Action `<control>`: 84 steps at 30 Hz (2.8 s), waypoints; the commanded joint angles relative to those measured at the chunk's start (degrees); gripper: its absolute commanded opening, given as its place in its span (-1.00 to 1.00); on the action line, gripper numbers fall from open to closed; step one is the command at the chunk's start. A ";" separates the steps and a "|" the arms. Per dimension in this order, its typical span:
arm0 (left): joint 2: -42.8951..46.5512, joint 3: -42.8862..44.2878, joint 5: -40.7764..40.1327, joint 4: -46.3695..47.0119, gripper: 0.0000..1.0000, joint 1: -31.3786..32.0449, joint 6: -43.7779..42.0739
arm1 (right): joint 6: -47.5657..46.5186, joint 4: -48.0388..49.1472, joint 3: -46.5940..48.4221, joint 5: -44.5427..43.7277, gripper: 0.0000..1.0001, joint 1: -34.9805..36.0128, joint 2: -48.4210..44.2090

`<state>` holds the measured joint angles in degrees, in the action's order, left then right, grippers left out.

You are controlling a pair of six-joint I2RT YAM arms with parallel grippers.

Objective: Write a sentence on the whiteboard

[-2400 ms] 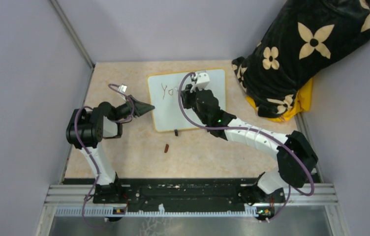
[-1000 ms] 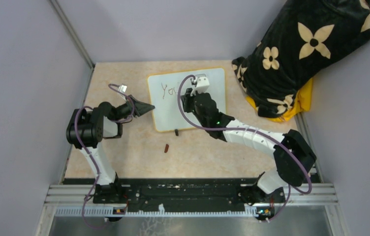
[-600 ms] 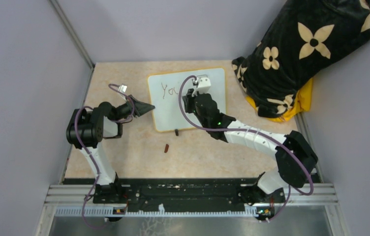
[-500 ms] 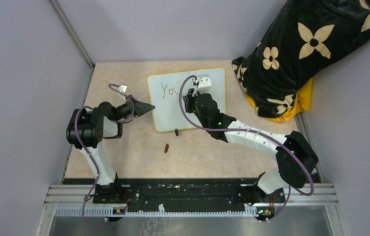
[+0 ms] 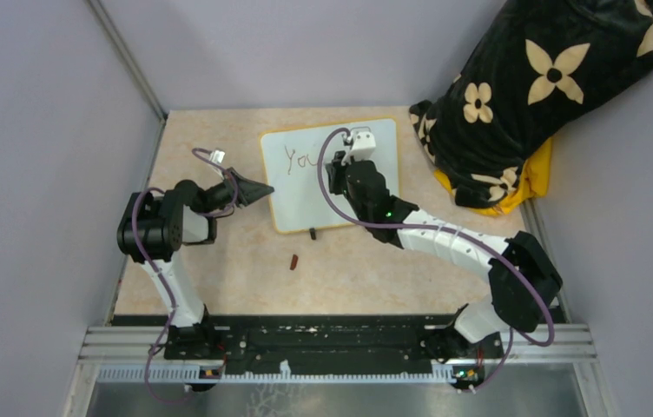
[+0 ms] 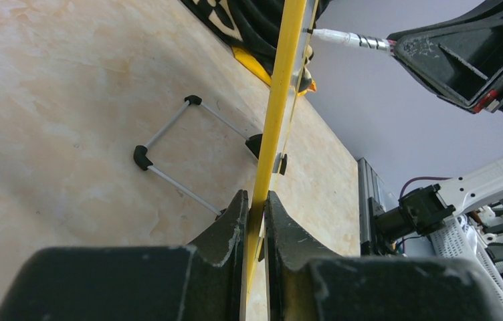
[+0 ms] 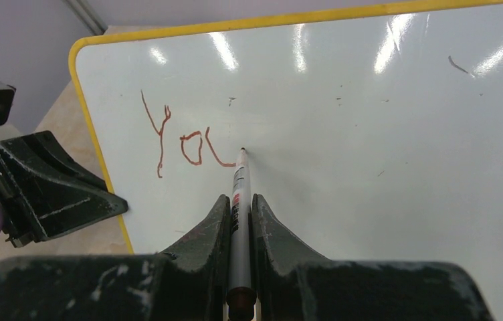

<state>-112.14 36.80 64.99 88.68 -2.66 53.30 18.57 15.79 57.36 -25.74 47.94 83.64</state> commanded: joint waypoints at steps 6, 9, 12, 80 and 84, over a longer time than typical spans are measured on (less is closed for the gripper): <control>-0.80 -0.81 0.49 13.95 -1.00 0.84 -0.22 | -1.23 1.69 4.43 -1.42 -1.00 -1.10 0.97; -0.78 -0.81 0.53 13.93 -1.00 0.90 -0.22 | -1.33 1.69 5.15 -1.27 -1.00 -1.12 1.41; -0.80 -0.78 0.49 13.96 -1.00 1.01 -0.21 | -1.47 1.63 5.84 -1.17 -1.00 -1.11 1.80; -0.97 -0.76 -0.21 13.91 -1.00 0.99 -0.12 | -5.19 2.04 0.96 0.37 -1.00 -1.36 -7.58; -1.33 -0.76 -0.22 13.97 -1.00 1.03 -0.04 | -5.30 1.45 0.70 -0.51 -1.00 -1.36 -7.44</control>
<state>-112.14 36.77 64.97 88.68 -2.37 53.10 14.11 16.40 55.51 -24.23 46.13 75.64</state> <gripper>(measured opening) 0.156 0.119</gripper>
